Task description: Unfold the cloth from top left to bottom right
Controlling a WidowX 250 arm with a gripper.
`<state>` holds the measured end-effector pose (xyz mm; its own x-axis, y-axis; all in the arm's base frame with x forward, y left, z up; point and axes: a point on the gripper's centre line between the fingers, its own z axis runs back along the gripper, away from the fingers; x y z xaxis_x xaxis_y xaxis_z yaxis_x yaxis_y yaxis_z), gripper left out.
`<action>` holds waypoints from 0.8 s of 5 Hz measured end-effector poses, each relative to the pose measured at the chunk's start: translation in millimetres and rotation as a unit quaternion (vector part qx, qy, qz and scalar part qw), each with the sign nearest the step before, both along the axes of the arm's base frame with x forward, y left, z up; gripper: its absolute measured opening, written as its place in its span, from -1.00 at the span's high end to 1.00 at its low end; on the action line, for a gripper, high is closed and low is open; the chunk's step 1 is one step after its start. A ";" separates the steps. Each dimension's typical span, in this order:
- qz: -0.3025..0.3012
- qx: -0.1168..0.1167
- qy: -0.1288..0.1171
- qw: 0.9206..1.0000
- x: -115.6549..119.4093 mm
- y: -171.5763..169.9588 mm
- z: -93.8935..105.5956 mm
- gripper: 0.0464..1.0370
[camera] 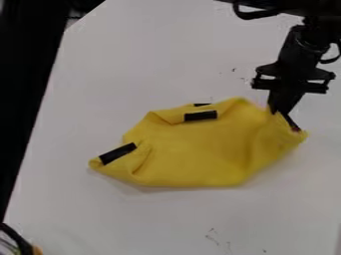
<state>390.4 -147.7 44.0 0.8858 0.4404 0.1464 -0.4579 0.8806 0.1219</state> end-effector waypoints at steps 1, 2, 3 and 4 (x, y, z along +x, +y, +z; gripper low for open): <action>-0.008 -0.004 -0.004 1.000 -0.8 -8.2 2.7 0.94; -0.045 -0.021 0.020 0.999 1.8 -16.6 -7.1 0.64; -0.050 -0.034 0.008 0.998 8.1 -13.6 -10.9 0.13; -0.043 -0.039 -0.003 0.998 9.1 -13.6 -3.2 -0.49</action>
